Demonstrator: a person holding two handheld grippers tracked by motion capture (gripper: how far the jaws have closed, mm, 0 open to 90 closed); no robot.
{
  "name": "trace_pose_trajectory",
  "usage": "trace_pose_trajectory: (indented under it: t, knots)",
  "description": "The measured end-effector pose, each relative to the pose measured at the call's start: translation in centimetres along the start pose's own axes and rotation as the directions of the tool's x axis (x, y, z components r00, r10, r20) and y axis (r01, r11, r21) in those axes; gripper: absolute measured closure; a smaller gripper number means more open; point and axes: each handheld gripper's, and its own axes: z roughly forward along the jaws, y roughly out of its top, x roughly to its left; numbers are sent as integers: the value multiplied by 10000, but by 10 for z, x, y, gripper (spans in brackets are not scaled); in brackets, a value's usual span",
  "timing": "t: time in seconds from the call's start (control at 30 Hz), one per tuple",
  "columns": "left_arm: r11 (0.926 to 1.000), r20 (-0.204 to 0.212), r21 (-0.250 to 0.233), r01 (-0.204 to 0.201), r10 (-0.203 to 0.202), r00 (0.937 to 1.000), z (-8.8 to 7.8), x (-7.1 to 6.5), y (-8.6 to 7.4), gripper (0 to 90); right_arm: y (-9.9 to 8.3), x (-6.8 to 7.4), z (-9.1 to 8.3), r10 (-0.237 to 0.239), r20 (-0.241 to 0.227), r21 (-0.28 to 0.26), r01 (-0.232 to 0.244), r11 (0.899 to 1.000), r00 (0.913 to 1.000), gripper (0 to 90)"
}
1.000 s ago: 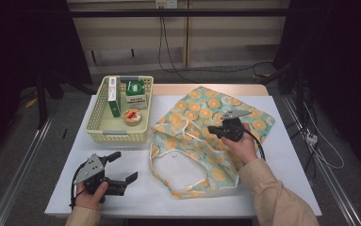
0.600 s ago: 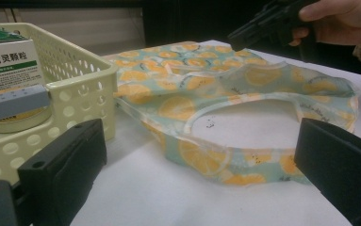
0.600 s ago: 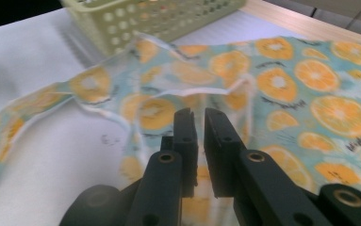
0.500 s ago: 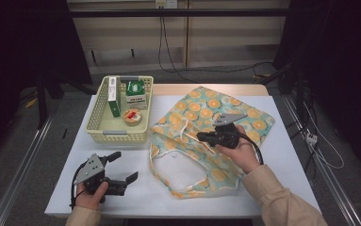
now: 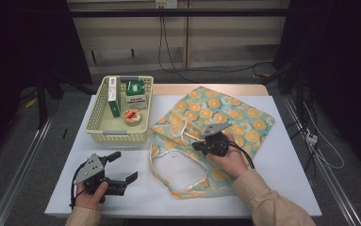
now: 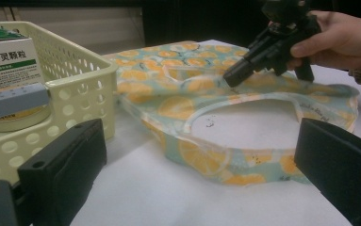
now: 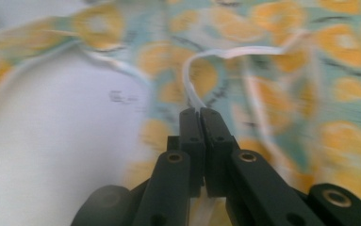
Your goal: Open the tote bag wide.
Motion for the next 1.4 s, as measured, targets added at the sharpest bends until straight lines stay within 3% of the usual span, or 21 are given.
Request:
trace_pose_trajectory:
  t: [0.07,0.13,0.37,0.57,0.77,0.93,1.0,1.1,1.23,1.4]
  knots:
    - [10000,11,20,-54,54,10000,0,0,0,28,-3,-11,-4,480,162,-199,-477,9987,9987,880]
    - [10000,-6,-30,-17,17,10000,0,0,1,27,-5,-16,-7,628,260,-257,-621,9977,9977,874]
    - [10000,-21,-60,-33,33,10000,-1,-1,2,27,-5,-17,-8,680,865,-224,-663,9976,9939,636]
    - [10000,-16,-25,-54,54,10000,-1,-1,1,27,-9,-25,-12,1141,1124,-310,-1113,9933,9871,611]
    - [9999,-32,61,-139,139,9999,0,-1,1,27,-13,-29,-11,1035,1591,7,-1050,9945,9818,630]
    - [9999,-29,64,-156,156,9999,0,1,0,27,-18,-34,-7,1350,1065,-270,-1328,9908,9851,585]
    - [9998,-40,93,-153,153,9999,0,1,0,27,-17,-30,-5,1300,931,-115,-1294,9915,9871,545]
    - [9998,-8,113,-164,164,9999,0,1,0,28,-17,-23,1,1352,328,227,-1360,9905,9903,484]
    - [10000,7,62,-66,66,10000,0,0,0,27,-20,-16,6,777,620,617,-815,9948,9951,485]
    - [9999,4,87,-122,122,9999,1,0,0,27,-19,-18,5,497,847,732,-560,9957,9952,608]
